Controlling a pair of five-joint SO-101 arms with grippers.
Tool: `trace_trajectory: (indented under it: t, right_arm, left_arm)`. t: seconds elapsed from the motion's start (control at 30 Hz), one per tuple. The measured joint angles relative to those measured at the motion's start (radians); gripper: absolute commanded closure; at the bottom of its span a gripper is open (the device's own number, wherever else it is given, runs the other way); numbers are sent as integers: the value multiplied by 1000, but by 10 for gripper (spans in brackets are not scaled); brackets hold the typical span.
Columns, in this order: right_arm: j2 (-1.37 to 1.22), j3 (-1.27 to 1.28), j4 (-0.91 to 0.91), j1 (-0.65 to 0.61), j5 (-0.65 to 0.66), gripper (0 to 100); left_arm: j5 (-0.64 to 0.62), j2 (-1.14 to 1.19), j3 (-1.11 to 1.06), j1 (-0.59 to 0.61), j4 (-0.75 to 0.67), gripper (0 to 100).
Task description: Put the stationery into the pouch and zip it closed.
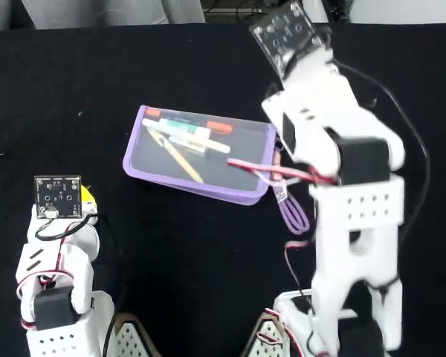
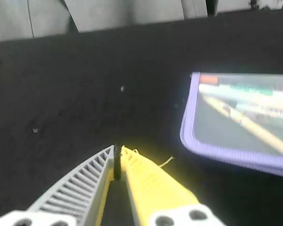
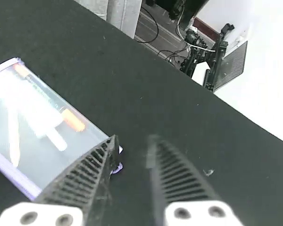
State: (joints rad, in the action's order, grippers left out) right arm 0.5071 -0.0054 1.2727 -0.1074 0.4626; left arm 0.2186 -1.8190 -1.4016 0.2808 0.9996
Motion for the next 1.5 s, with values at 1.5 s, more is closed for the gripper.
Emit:
trace_trajectory:
  t: [1.5]
  right_arm:
    - [1301, 1447, -146, -3, -104, 983]
  left_arm:
    - [-3, -5, -264, 81, 262, 970]
